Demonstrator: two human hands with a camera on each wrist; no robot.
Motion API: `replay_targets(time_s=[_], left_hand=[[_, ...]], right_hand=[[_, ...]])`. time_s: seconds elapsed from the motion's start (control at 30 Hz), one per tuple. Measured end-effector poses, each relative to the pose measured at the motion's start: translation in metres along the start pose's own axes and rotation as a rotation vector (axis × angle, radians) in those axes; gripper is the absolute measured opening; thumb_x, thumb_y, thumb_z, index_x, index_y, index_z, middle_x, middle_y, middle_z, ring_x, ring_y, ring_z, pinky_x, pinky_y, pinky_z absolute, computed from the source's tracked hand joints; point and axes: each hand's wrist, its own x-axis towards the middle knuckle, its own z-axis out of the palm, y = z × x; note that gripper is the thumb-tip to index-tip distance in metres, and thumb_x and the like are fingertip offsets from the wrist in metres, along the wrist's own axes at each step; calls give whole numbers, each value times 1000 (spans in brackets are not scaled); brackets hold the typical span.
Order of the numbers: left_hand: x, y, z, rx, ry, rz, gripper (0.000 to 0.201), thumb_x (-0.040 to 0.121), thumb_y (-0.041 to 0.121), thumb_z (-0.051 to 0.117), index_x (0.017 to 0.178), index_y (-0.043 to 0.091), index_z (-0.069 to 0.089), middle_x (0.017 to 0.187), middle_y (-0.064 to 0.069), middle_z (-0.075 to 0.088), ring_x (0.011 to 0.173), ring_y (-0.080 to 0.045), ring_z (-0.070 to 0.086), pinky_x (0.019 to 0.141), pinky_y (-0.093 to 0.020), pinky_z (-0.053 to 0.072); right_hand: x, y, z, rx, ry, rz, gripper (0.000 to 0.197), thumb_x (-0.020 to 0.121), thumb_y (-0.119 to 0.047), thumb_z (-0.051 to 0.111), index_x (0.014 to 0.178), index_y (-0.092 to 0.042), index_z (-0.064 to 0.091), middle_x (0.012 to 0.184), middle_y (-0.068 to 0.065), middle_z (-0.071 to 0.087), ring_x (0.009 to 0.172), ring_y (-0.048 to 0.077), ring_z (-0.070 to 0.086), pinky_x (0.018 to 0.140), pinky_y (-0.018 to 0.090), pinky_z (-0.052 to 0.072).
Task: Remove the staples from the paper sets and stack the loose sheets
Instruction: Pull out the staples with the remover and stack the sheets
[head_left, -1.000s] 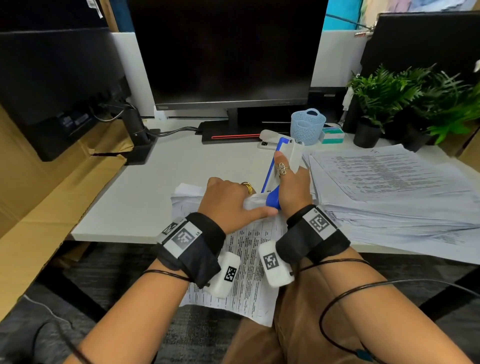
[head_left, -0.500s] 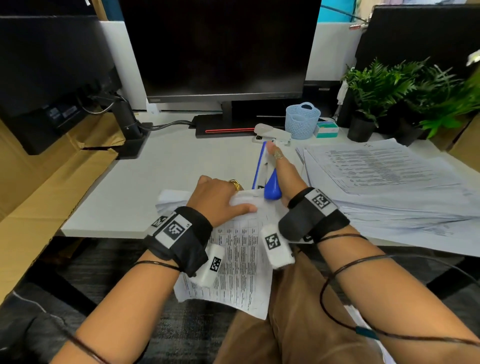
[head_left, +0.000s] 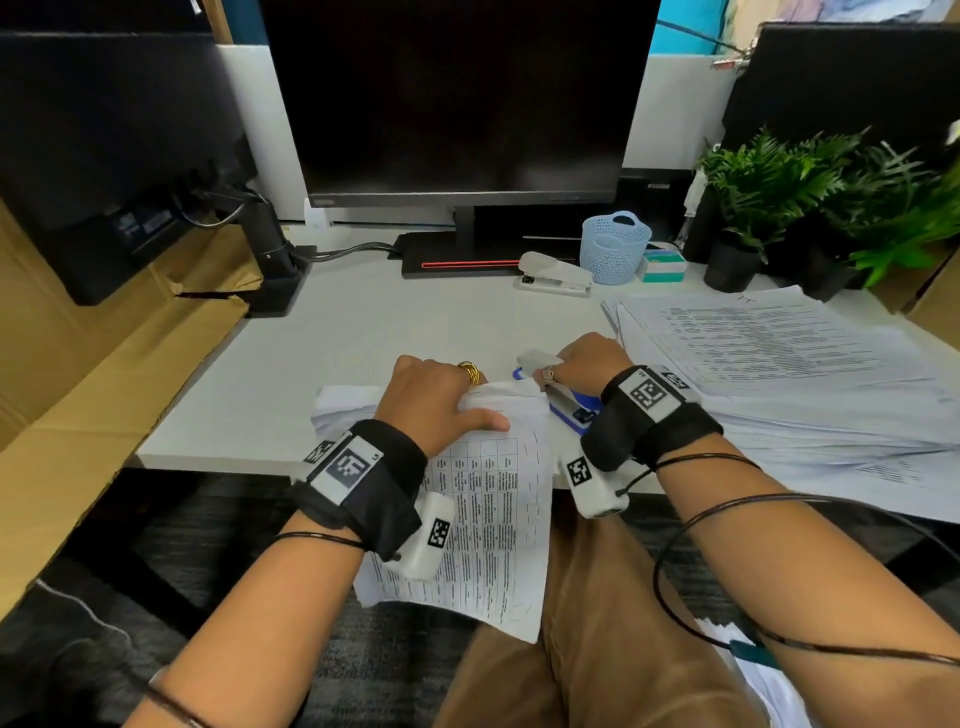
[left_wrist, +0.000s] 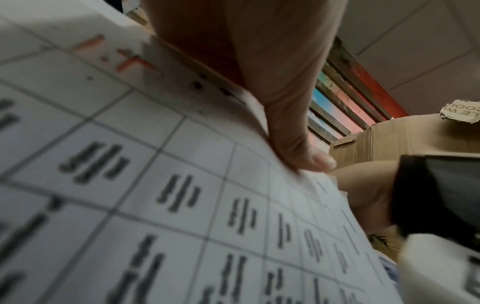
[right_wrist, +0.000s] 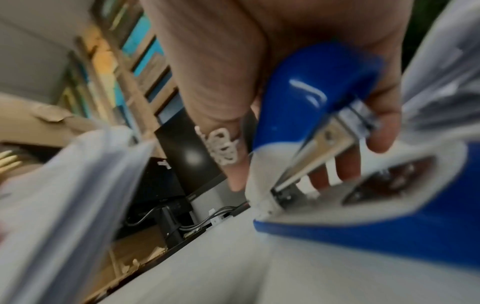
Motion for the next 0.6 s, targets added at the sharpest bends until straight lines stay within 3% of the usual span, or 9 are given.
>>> replay_targets(time_s=[0.07, 0.13, 0.2, 0.3, 0.4, 0.5, 0.6], left_hand=[[-2, -2, -1, 21, 48, -25, 51, 80, 69, 46, 89, 21, 60, 70, 8, 55, 78, -18, 54, 87, -31, 27], [-3, -4, -3, 19, 116, -49, 55, 79, 69, 46, 104, 24, 64, 82, 5, 64, 84, -18, 55, 88, -31, 26], [-4, -6, -6, 4, 184, -62, 60, 78, 69, 48, 114, 23, 64, 97, 1, 69, 92, -19, 56, 90, -31, 25], [-4, -6, -16, -11, 266, -77, 61, 76, 69, 51, 112, 22, 65, 95, 0, 70, 87, -18, 54, 86, -29, 23], [-4, -11, -26, -104, 262, -66, 50, 74, 64, 59, 103, 25, 68, 90, 3, 68, 82, -15, 49, 85, -28, 23], [-8, -17, -31, -240, 262, 24, 35, 72, 53, 71, 97, 29, 71, 92, 8, 70, 85, -16, 58, 93, -32, 33], [-14, -15, -33, -252, 411, 106, 29, 70, 48, 74, 92, 28, 73, 85, 11, 71, 76, -14, 56, 87, -31, 34]], right_hand=[[-6, -3, -1, 18, 42, -61, 50, 91, -50, 50, 97, -3, 65, 92, 9, 60, 96, 25, 53, 66, 22, 40], [-21, -9, -6, 238, 124, -169, 46, 90, -56, 46, 102, -16, 65, 106, 4, 60, 109, 21, 51, 86, 28, 39], [-43, -16, -11, 519, 99, -338, 33, 90, -50, 51, 100, -22, 65, 104, -5, 58, 101, 12, 52, 82, 23, 39], [-56, -13, -3, 606, 46, -525, 24, 84, -19, 69, 107, -25, 64, 100, -3, 60, 82, 14, 58, 76, 24, 50], [-53, -9, 11, 717, 242, -624, 34, 79, 8, 65, 90, -23, 68, 84, -13, 63, 70, 7, 58, 71, 19, 50], [-56, -6, 18, 765, 389, -729, 28, 80, 7, 64, 86, -20, 71, 85, -10, 67, 79, 8, 63, 74, 21, 52], [-64, -3, 20, 750, 519, -807, 27, 80, 0, 63, 97, -19, 70, 90, -6, 66, 82, 9, 63, 76, 21, 53]])
